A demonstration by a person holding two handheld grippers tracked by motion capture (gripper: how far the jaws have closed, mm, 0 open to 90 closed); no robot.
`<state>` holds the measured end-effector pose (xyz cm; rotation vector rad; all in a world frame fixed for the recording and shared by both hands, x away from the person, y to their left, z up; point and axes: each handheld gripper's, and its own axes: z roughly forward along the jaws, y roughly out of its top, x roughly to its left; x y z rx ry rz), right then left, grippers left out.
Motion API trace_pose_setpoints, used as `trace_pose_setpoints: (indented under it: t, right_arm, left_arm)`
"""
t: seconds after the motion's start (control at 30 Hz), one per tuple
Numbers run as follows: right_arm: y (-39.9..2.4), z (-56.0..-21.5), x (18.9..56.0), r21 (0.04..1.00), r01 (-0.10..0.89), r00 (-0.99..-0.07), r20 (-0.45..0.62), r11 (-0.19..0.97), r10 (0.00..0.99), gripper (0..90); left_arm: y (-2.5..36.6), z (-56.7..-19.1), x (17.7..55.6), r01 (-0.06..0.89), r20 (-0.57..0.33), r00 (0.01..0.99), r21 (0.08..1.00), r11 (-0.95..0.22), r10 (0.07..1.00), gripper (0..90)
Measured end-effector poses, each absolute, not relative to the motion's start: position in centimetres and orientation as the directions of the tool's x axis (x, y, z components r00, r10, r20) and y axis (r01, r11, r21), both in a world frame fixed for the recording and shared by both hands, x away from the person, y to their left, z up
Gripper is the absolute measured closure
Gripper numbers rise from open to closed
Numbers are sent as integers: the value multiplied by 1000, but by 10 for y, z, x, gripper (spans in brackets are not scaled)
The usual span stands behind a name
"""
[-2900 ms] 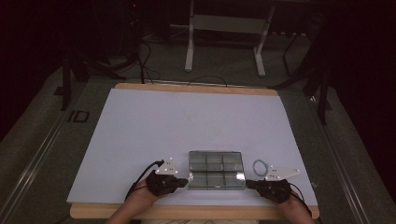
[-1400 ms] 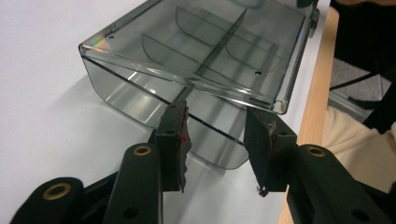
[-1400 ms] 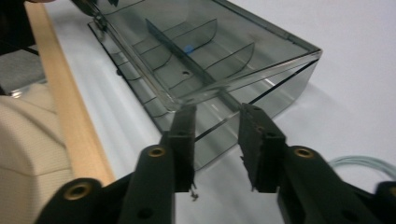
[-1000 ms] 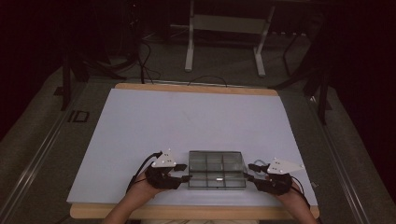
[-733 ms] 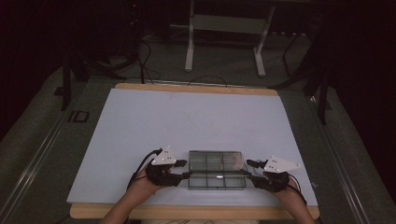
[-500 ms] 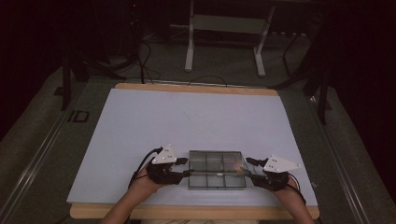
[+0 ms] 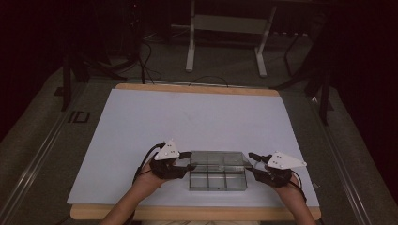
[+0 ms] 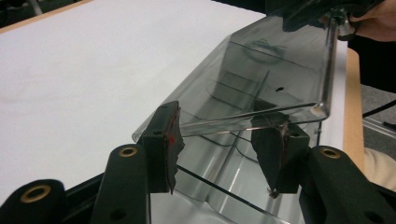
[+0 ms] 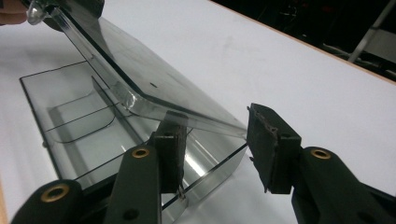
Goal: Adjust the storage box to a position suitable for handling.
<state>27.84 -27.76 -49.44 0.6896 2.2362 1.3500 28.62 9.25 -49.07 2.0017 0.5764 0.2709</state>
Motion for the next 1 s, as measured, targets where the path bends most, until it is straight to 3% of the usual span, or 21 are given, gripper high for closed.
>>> trace_pose_setpoints:
  t: [0.4,0.7,0.8,1.0]
  right_arm:
    - [-270,-489,289,888,209,-770,-108,409,629,574]
    - [-263,-482,297,887,233,-762,-87,398,641,632]
    - [-262,-481,300,880,292,-743,-39,376,668,665]
    - [-267,-477,301,899,276,-732,-33,340,681,725]
  left_arm:
    - [90,-488,297,284,-46,841,885,-368,538,595]
    - [86,-482,302,274,-39,836,894,-354,547,662]
    - [84,-480,305,269,-26,830,894,-358,557,676]
    - [82,-477,311,281,-29,813,894,-348,582,694]
